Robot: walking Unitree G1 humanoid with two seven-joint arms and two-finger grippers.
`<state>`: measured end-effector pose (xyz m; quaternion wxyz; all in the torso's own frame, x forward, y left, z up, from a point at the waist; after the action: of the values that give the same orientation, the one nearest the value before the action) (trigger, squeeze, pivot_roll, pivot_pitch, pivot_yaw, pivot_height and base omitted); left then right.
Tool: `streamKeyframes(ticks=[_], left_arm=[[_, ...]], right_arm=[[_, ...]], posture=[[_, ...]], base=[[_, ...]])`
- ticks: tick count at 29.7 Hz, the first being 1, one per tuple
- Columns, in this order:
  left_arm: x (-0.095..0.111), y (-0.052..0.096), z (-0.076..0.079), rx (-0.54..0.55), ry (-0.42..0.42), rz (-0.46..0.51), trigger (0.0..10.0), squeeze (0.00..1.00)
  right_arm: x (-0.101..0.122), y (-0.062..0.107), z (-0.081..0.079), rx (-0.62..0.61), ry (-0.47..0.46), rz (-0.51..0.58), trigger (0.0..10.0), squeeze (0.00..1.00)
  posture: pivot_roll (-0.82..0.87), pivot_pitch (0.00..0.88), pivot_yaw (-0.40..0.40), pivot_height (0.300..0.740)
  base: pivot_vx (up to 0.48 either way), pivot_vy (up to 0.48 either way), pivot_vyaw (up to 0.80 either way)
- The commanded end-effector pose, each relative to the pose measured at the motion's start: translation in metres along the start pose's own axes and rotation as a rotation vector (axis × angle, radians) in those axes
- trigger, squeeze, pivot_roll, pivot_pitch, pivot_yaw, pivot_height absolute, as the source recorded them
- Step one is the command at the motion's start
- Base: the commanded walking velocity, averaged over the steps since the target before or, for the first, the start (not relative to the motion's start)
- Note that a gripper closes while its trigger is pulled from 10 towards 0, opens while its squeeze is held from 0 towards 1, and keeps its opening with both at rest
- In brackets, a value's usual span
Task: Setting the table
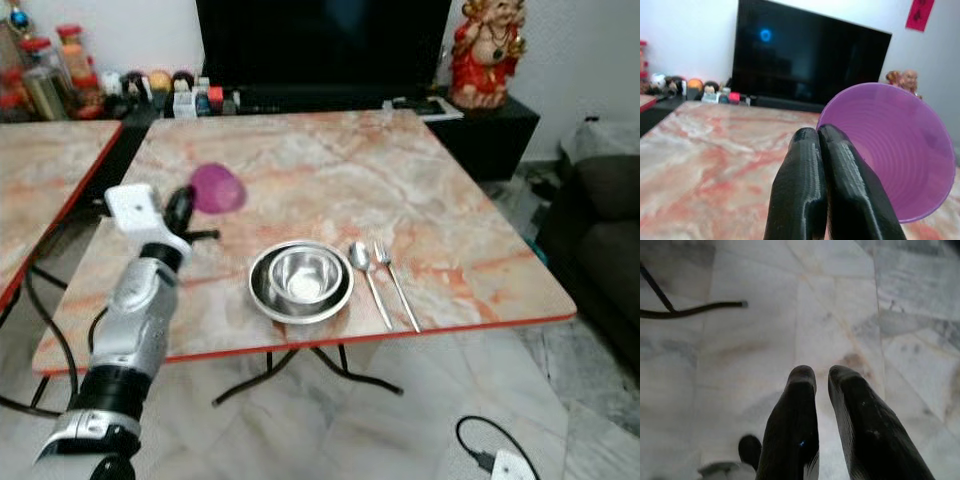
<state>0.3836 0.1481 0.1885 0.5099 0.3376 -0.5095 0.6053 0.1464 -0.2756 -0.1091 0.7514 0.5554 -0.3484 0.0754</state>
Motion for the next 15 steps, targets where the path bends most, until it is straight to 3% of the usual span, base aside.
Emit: streamKeyframes(ticks=[1,4,9,13,15], left_arm=[[0.006,0.0,-0.013,0.031,-0.006,0.006,10.0,0.0],[0.003,0.0,-0.013,0.025,-0.003,-0.013,10.0,0.0],[-0.005,0.001,-0.01,0.01,0.018,-0.058,10.0,0.0],[-0.031,0.003,-0.002,0.005,0.088,-0.255,10.0,0.0],[-0.035,0.002,0.001,-0.003,0.076,-0.289,10.0,0.0]], right_arm=[[0.006,-0.001,-0.01,0.023,-0.009,0.02,10.0,0.0],[0.006,-0.001,-0.01,0.024,-0.008,0.018,10.0,0.0],[0.006,-0.001,-0.01,0.024,-0.007,0.018,10.0,0.0],[0.004,-0.001,-0.01,0.023,-0.006,0.016,10.0,0.0],[0.004,0.0,-0.01,0.023,-0.006,0.015,10.0,0.0]], posture=[[0.08,0.0,-0.059,0.736],[0.08,0.0,-0.059,0.736],[0.08,0.0,-0.059,0.736],[0.08,0.0,-0.057,0.736],[0.07,0.0,-0.056,0.736]], base=[[0.326,0.0,0.0],[0.274,0.0,0.0],[0.0,0.0,0.0],[0.0,0.0,0.0],[0.0,0.0,0.0]])
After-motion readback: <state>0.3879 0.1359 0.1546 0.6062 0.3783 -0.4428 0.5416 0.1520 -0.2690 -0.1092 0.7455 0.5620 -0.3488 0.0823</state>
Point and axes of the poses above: a point about 5 cm out from each wrist's last joint towards the gripper, its own y axis pointing back from the gripper into the wrist, its own x axis along the axis of the wrist's last joint, z = x × y, the point moved 3 cm from there along -y, pointing out of the wrist towards the gripper, and after that the axes turned 4 degrees about y, right-handed, at the moved point
